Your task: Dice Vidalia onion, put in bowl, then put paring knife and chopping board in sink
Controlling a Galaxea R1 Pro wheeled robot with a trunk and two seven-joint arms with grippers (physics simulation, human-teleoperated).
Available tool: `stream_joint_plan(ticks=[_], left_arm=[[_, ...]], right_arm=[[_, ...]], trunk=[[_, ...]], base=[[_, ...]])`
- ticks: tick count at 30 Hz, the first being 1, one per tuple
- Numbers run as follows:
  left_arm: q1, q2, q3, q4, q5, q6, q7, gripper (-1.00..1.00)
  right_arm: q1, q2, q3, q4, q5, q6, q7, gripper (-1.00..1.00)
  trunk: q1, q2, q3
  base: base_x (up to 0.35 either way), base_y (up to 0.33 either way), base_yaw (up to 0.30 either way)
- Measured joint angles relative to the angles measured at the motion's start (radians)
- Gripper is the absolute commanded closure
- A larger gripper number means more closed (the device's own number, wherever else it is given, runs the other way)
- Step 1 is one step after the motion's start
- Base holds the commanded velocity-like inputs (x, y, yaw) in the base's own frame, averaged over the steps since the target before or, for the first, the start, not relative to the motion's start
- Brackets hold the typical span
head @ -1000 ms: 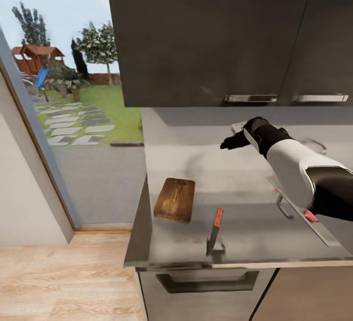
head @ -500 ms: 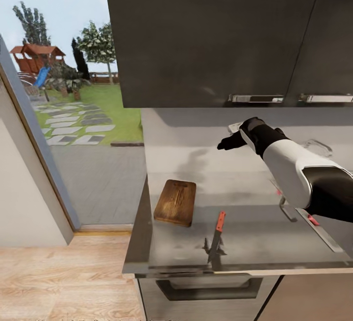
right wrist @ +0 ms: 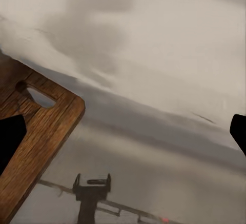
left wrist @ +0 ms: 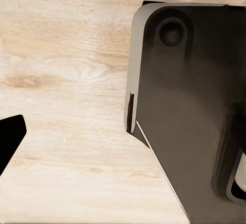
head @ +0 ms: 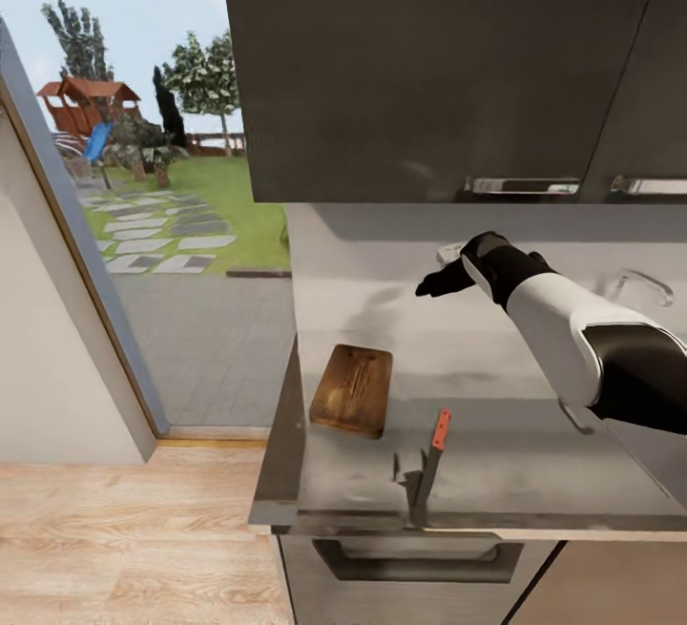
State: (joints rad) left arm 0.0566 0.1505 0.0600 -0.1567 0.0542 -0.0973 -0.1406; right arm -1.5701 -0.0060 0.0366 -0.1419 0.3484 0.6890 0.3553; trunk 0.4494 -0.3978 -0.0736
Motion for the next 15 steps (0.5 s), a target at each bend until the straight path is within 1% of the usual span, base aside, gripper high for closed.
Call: stream_joint_plan(ticks=[3,6,9,15], left_arm=[[0.0,0.0,0.0,0.0,0.0,0.0,-0.001,-1.0],[0.0,0.0,0.0,0.0,0.0,0.0,-0.001,-1.0],[0.0,0.0,0.0,0.0,0.0,0.0,-0.001,-1.0],[0.0,0.0,0.0,0.0,0.0,0.0,-0.001,-1.0]], right_arm=[[0.0,0.0,0.0,0.005,0.0,0.0,0.0,-1.0],[0.0,0.0,0.0,0.021,0.0,-0.003,0.0,-1.0],[0.0,0.0,0.0,0.033,0.0,-0.006,0.0,-1.0],[0.0,0.0,0.0,0.036,0.0,-0.006,0.0,-1.0]], trunk=[[0.0,0.0,-0.005],[0.0,0.0,-0.009],[0.0,0.0,-0.013],[0.0,0.0,-0.022]], base=[[0.129,-0.107,0.101],[0.216,-0.119,0.101],[0.21,-0.028,0.101],[0.134,-0.005,0.101]])
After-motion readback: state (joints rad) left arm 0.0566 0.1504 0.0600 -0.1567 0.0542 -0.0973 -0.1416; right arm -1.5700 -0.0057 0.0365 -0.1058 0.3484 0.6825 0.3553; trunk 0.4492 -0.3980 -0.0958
